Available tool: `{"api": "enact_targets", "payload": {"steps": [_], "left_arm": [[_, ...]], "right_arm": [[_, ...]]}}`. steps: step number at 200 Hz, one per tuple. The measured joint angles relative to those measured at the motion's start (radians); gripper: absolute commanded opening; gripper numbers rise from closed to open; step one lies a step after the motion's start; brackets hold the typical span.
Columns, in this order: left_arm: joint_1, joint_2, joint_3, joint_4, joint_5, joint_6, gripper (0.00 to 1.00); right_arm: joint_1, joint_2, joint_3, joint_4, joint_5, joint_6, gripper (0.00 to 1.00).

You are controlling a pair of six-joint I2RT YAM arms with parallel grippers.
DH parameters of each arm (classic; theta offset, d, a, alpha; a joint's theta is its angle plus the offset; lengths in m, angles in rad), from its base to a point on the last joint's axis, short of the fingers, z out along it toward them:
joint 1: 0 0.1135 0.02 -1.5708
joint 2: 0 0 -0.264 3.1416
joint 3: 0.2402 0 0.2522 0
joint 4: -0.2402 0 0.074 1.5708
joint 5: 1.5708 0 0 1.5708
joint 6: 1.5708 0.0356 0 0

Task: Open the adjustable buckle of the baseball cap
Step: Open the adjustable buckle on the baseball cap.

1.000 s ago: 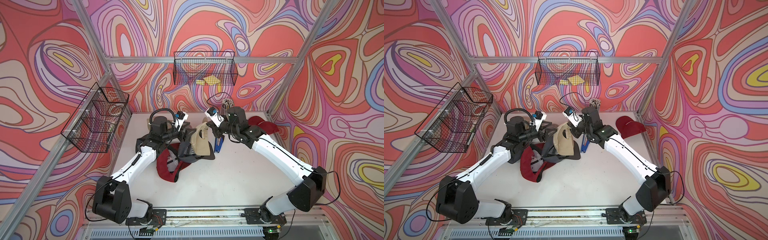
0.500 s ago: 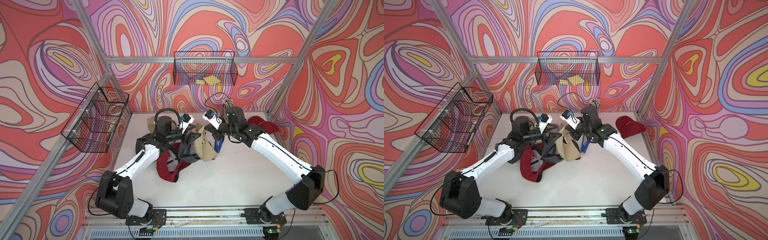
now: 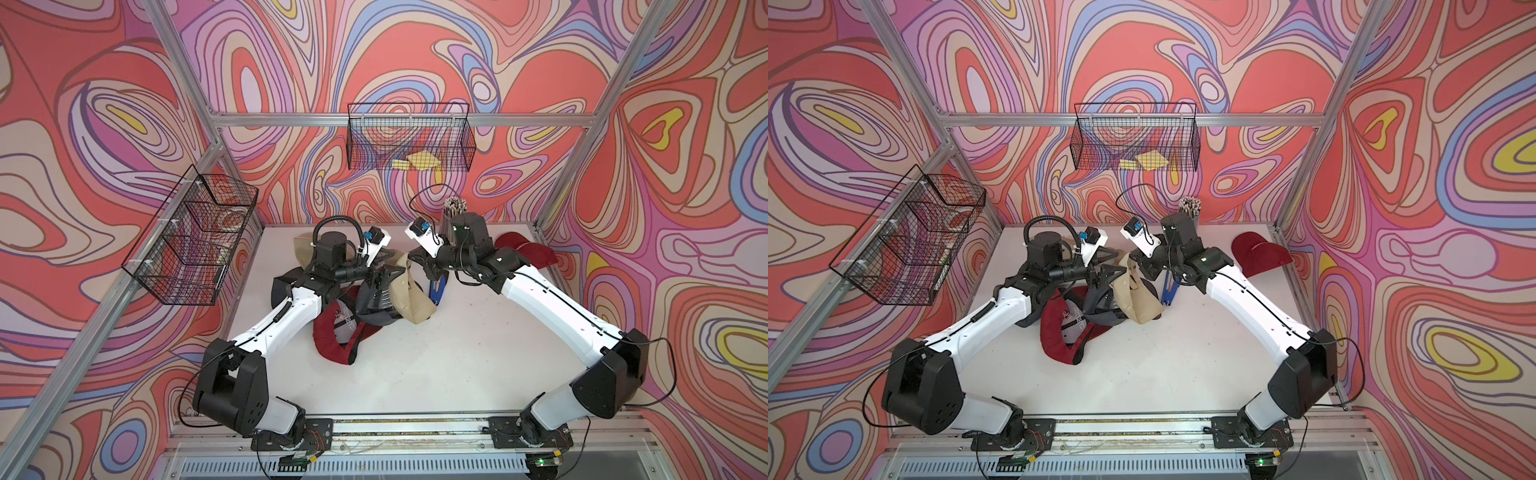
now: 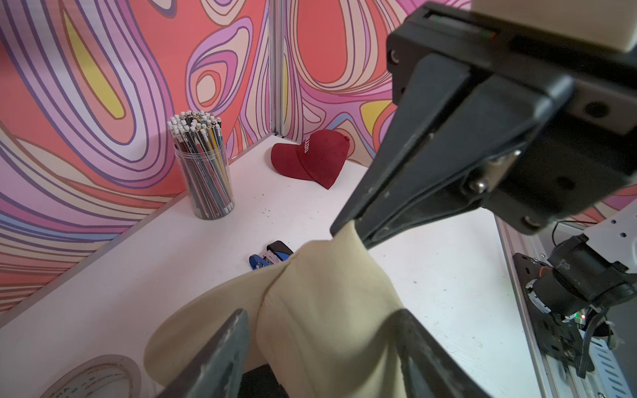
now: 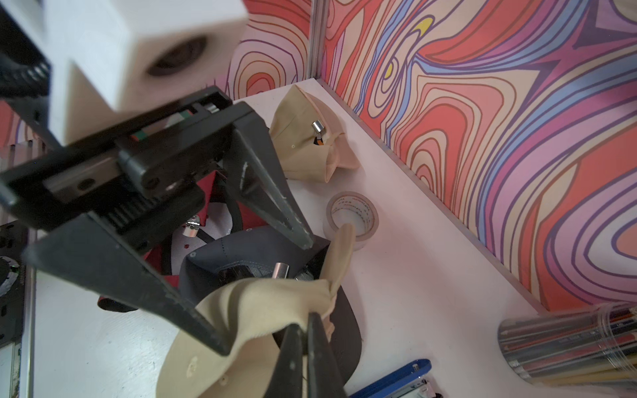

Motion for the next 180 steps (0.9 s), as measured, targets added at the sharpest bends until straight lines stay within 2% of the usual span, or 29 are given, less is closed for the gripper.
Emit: {"api": "enact_targets", "payload": {"steps": [36, 73, 112, 130, 141, 159, 167, 180], "left_arm": [[-0.001, 0.0, 0.0, 0.03, 0.024, -0.056, 0.71], [-0.009, 0.0, 0.0, 0.026, 0.022, -0.061, 0.69], [-0.015, 0.0, 0.005, -0.025, -0.069, -0.026, 0.67], [-0.015, 0.0, 0.006, -0.049, -0.113, -0.005, 0.62], [-0.015, 0.0, 0.006, -0.062, -0.134, 0.003, 0.54], [-0.015, 0.0, 0.01, -0.075, -0.163, 0.015, 0.23], [-0.016, 0.0, 0.01, -0.077, -0.171, 0.016, 0.12], [-0.019, -0.001, 0.011, -0.076, -0.18, 0.02, 0.02]], "right_arm": [[0.0, 0.009, 0.008, 0.0, 0.05, 0.051, 0.0], [0.0, 0.01, 0.008, 0.006, 0.058, 0.093, 0.0], [0.0, 0.005, 0.005, 0.009, 0.016, 0.109, 0.0], [0.0, -0.002, -0.002, 0.009, -0.023, 0.11, 0.0], [0.0, -0.005, -0.005, 0.008, -0.046, 0.109, 0.0], [0.0, -0.006, -0.01, 0.008, -0.074, 0.109, 0.0], [0.0, -0.006, -0.014, 0.008, -0.081, 0.109, 0.0], [0.0, -0.006, -0.017, 0.008, -0.087, 0.109, 0.0]]}}
